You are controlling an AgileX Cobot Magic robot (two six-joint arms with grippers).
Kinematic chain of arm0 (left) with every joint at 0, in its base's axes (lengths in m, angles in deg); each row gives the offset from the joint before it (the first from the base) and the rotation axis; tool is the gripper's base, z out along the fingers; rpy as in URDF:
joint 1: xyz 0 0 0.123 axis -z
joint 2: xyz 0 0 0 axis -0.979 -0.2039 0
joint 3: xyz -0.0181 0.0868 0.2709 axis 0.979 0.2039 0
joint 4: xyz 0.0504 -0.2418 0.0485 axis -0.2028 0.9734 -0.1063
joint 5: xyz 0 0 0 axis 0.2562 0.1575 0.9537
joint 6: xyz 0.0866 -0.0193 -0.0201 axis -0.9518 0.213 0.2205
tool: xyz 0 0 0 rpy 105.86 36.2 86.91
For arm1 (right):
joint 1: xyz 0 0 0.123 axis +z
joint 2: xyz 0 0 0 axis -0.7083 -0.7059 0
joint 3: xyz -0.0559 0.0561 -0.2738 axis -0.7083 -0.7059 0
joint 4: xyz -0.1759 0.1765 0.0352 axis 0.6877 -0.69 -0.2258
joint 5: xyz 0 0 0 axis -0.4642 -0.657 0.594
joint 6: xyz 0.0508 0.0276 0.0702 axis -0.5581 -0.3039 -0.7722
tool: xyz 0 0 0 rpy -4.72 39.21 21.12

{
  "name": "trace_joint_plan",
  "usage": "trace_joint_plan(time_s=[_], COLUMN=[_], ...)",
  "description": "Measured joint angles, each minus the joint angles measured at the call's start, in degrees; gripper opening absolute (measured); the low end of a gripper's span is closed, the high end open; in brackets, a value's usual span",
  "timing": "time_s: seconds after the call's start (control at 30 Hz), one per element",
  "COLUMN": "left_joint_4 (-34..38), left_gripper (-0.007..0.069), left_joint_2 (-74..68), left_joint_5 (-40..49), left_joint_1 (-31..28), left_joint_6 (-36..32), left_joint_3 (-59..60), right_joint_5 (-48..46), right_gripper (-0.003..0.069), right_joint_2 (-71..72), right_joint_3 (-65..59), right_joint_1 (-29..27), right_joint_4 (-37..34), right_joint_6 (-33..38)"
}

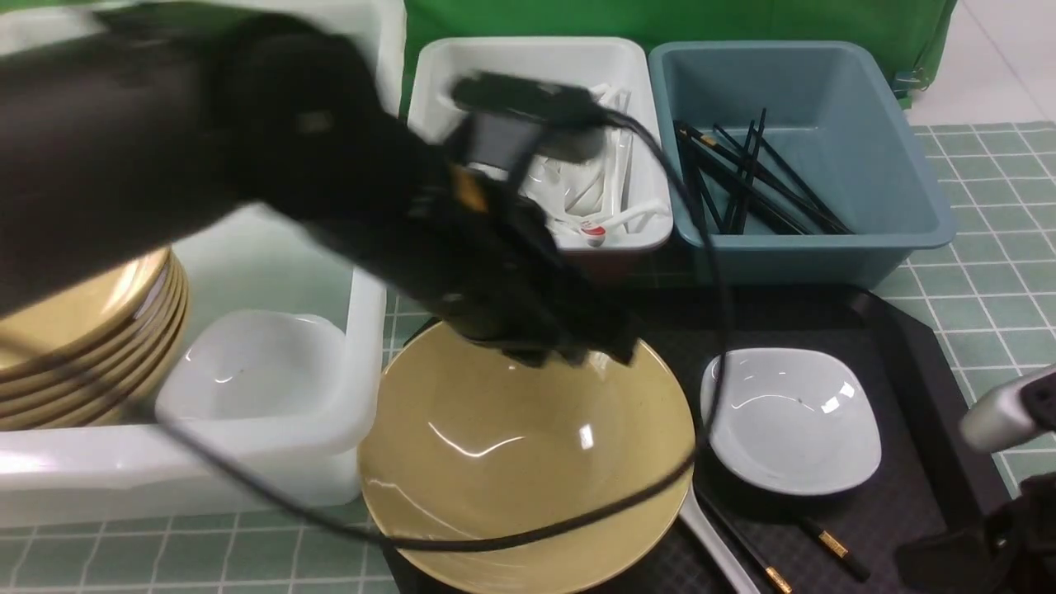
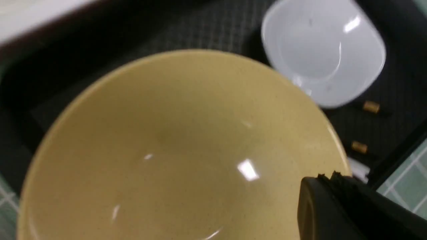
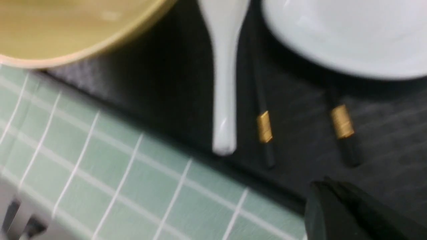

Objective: On blue table put chopsticks spoon bowls plates into blue grey white boxes.
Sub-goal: 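Grasp the large bowl on the tray by its rim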

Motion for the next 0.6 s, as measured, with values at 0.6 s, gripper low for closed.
trace_joint_plan(time_s=[0.6], left_joint_4=[24.8], left_gripper=[0.0005], left_joint_2=[-21.8], left_joint_5=[-2.4], left_joint_1=[0.2], left_joint_6=[-13.2], left_joint_3=[-6.5], right_joint_5=[0.2], right_gripper=[0.004], right_joint_2=[-1.9], right_joint_3=[0.0], right_joint_1=[4.2], right_joint_4=[-0.2], right_joint_6=[0.0])
